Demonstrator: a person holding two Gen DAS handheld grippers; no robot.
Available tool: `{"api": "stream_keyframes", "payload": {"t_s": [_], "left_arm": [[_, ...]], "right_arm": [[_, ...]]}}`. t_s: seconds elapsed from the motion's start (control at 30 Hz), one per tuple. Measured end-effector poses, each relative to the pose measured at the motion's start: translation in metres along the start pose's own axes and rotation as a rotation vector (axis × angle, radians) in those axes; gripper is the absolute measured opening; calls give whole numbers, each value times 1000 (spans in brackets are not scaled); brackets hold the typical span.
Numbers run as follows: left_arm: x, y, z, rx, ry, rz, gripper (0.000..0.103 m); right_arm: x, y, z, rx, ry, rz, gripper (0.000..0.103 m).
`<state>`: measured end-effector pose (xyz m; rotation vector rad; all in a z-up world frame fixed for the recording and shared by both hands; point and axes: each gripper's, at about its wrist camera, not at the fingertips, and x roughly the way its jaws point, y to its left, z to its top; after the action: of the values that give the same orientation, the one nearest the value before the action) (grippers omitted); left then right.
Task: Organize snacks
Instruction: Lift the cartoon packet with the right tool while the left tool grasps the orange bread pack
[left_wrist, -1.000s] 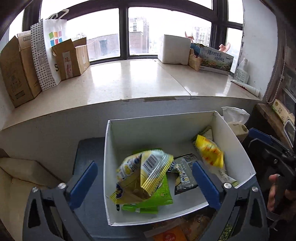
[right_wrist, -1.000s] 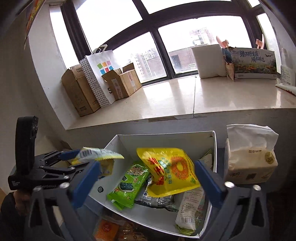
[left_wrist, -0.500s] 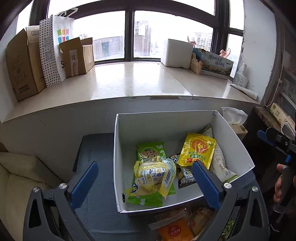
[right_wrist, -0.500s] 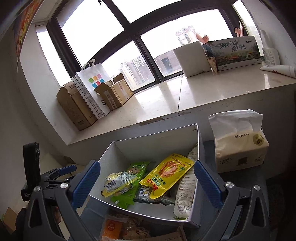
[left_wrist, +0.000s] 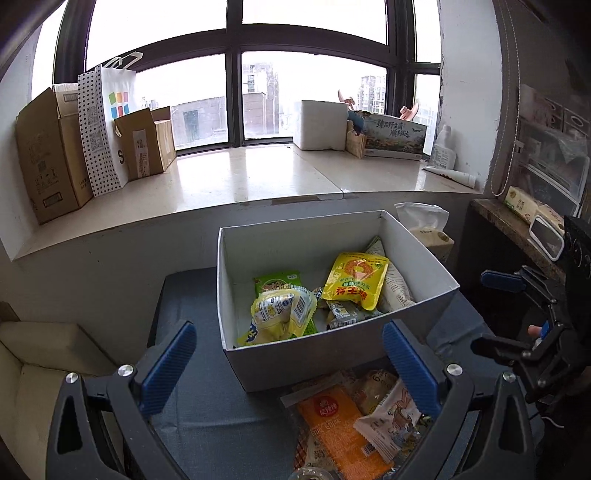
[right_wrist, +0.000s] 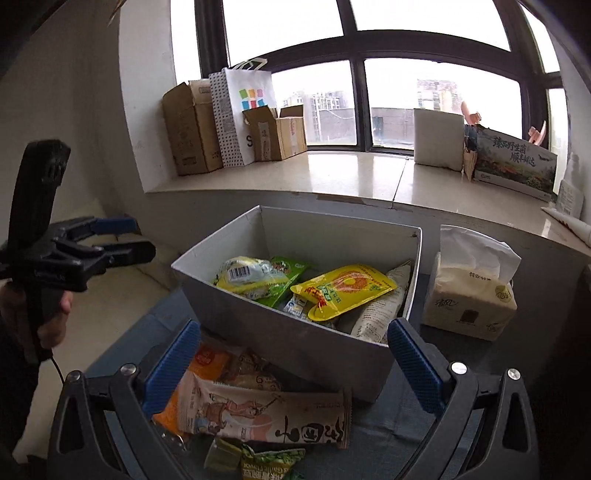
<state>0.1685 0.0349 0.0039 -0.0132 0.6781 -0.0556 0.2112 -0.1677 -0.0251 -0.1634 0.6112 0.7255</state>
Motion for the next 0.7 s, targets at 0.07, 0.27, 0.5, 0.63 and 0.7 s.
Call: {"api": "stream_keyframes", "payload": {"t_s": [0.07, 0.27, 0.5, 0.63, 0.7], "left_arm": [[-11, -4, -15, 0, -5, -21, 103], [-34, -20, -77, -27, 25, -86, 103], [-42, -41, -125, -7, 55, -97, 103], [-44, -43, -133, -9, 66, -121, 103], [-46, -41, -136, -9, 58, -125, 103]], "right_arm": [[1, 13, -18, -87, 45, 3, 103], [5, 50, -69, -443, 141, -22, 103], [38, 64, -82, -735, 251, -56, 103], [58, 66, -76, -829, 278, -7, 103], [68, 64, -75, -854, 291, 19, 103]]}}
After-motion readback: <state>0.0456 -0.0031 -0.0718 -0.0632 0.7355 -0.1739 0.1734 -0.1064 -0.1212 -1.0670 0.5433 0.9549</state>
